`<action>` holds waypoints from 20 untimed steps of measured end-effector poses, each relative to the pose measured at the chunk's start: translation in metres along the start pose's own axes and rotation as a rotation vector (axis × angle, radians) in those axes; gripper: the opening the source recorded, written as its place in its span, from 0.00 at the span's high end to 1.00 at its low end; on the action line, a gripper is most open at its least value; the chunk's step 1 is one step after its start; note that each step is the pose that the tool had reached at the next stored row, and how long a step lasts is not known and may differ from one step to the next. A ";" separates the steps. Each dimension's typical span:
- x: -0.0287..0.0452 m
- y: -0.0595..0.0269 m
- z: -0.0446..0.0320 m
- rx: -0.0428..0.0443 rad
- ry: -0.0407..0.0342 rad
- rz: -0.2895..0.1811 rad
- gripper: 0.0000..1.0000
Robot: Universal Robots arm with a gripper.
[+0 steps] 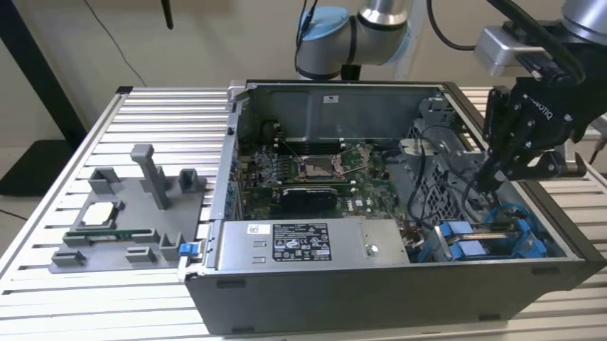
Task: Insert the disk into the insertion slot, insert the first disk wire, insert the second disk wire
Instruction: 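Insert the second disk wire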
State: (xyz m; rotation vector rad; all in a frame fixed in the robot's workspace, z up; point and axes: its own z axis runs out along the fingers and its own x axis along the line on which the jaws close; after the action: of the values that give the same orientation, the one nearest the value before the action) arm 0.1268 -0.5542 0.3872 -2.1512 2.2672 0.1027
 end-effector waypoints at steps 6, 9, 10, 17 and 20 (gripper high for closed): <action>0.0038 0.0007 0.0034 0.0155 -0.0008 -0.001 1.00; 0.0064 0.0011 0.0048 0.0226 -0.0013 -0.001 1.00; 0.0073 0.0012 0.0052 0.0248 -0.0014 -0.001 1.00; 0.0145 0.0023 0.0080 0.0389 -0.0021 -0.002 1.00; 0.0176 0.0027 0.0092 0.0433 -0.0023 -0.003 1.00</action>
State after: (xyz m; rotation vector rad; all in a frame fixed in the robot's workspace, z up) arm 0.1228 -0.5710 0.3772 -2.1318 2.2437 0.0555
